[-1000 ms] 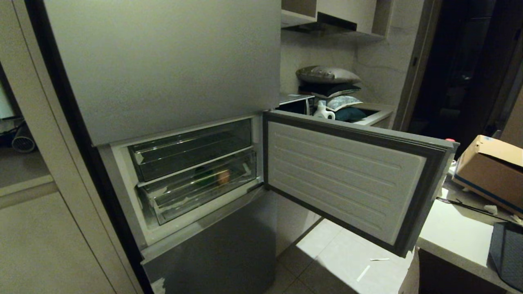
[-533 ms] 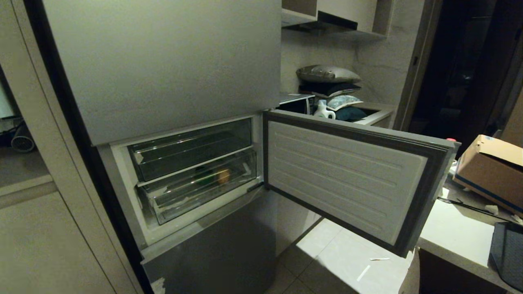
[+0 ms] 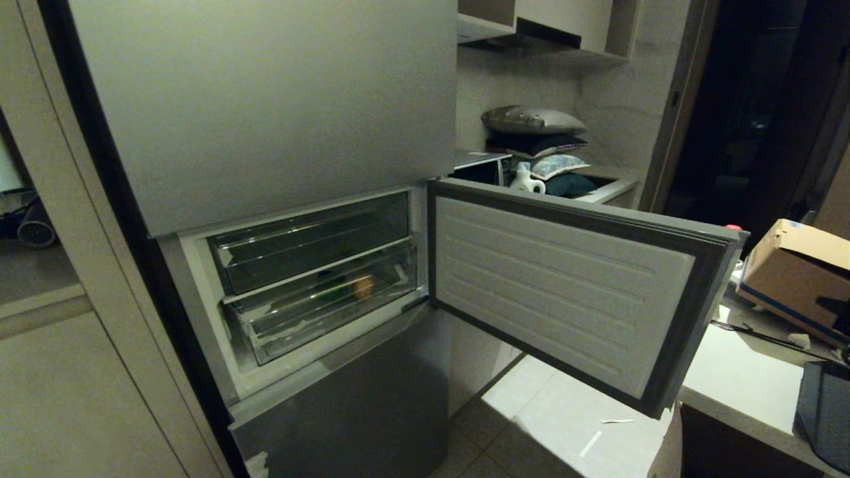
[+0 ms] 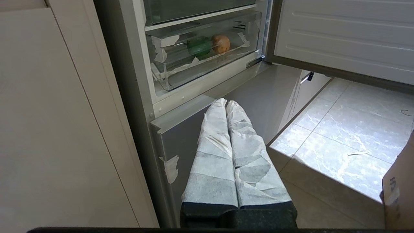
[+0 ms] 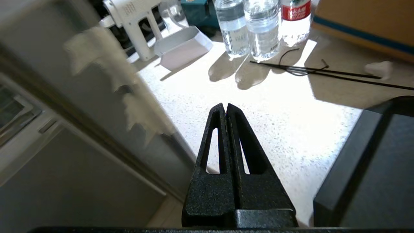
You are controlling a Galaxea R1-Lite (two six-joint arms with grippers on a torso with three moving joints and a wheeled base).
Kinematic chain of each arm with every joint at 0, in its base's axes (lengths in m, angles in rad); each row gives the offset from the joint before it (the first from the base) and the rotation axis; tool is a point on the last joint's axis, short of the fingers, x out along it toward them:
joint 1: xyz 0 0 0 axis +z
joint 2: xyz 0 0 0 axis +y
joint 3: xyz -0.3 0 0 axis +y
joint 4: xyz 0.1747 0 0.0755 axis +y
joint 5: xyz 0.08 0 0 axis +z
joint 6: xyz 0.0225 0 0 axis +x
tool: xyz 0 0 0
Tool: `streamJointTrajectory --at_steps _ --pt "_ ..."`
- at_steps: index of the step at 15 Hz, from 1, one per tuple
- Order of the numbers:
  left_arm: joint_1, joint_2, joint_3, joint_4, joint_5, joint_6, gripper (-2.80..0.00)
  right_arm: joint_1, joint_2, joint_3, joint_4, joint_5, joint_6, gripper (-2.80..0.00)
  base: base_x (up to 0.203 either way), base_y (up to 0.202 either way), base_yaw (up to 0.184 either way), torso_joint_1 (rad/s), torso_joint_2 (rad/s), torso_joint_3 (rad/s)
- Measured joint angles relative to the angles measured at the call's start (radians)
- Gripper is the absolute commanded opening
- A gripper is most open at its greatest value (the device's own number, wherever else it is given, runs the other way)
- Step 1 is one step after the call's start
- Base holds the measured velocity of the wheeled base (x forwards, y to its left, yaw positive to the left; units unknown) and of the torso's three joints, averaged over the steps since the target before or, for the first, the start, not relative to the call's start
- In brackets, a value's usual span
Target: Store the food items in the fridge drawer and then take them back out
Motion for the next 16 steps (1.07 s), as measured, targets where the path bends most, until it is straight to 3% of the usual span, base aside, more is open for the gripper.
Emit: streamJointTrajectory --at_steps 4,8,16 --pt "0.000 0.000 0.000 0.000 0.000 0.000 -2.80 0.050 0.117 -0.105 -0.006 -0.071 0.002 -2.80 0.000 0.000 0.000 0.000 0.00 0.000" --pt "0.000 0.000 0.000 0.000 0.000 0.000 -2.80 0.102 0.214 -0.163 -0.084 -0.073 -0.001 -2.80 0.000 0.000 0.000 0.000 0.00 0.000" --pt "0.000 0.000 0.000 0.000 0.000 0.000 -2.80 0.178 0.298 -0.242 -0.097 -0.073 -0.003 -2.80 0.000 0.000 0.000 0.000 0.00 0.000"
